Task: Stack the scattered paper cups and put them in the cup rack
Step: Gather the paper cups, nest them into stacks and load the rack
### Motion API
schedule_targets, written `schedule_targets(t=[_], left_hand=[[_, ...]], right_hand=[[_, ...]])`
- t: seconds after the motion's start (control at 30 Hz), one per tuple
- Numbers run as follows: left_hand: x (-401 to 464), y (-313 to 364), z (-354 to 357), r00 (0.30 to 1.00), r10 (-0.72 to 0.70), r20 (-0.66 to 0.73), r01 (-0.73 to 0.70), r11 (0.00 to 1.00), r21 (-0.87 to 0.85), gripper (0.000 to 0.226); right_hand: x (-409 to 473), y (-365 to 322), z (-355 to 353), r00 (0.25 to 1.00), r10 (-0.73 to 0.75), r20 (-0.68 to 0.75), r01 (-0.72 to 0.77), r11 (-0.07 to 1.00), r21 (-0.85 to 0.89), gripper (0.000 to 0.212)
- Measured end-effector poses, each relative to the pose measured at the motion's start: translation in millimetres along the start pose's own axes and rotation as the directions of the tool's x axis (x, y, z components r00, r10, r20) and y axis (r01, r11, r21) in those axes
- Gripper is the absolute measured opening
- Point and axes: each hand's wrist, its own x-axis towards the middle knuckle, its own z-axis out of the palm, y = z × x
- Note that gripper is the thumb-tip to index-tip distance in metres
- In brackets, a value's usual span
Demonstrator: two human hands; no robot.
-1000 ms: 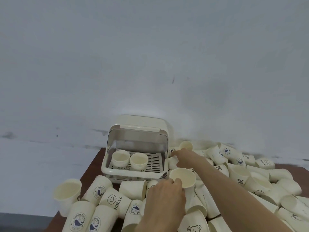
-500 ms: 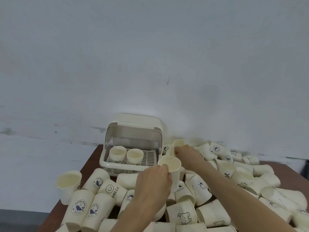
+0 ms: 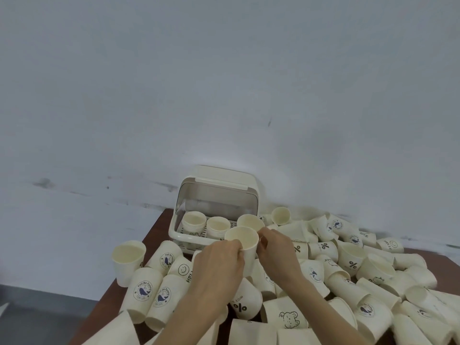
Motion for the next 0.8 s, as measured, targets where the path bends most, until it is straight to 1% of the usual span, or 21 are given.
schedule_targets(t=[0.1, 0.17, 0.27, 0.33, 0.43, 0.6, 0.7, 0.8], left_hand=[[-1, -12, -2, 0.999, -0.037, -0.008, 0.037, 0.999, -0.011, 0.028], [-1, -19, -5, 0.998, -0.054, -0.018, 0.054, 0.998, -0.021, 0.029], [0, -27, -10, 0.997, -0.074, -0.024, 0.073, 0.997, -0.024, 0.029], [-1, -32, -12, 0.996, -0.087, -0.024, 0.086, 0.996, -0.024, 0.029], [-1, -41, -12, 0.994, -0.101, -0.03, 0.101, 0.995, -0.011, 0.031], [2, -53, -14, 0.992, -0.117, -0.052, 0.115, 0.993, -0.033, 0.031], [5, -58, -16, 0.988, -0.141, -0.056, 0.142, 0.99, 0.018, 0.028], [11, -65, -16, 0.988, -0.146, -0.05, 0.149, 0.986, 0.068, 0.023]], right_hand=[[18, -10, 12, 1.0, 0.013, 0.023, -0.015, 0.999, 0.049, 0.012], [32, -21, 19, 1.0, -0.004, -0.007, 0.005, 0.999, 0.051, 0.012], [53, -34, 31, 0.997, 0.016, -0.074, -0.01, 0.996, 0.085, 0.014], [64, -39, 41, 0.997, 0.017, -0.082, -0.011, 0.997, 0.07, 0.015], [71, -40, 52, 0.999, 0.017, -0.048, -0.017, 1.0, 0.01, 0.018], [74, -39, 68, 0.996, 0.042, 0.083, -0.037, 0.998, -0.053, 0.021], [74, -36, 77, 0.987, 0.045, 0.154, -0.033, 0.996, -0.079, 0.024], [73, -32, 84, 0.984, 0.038, 0.171, -0.017, 0.992, -0.125, 0.025]])
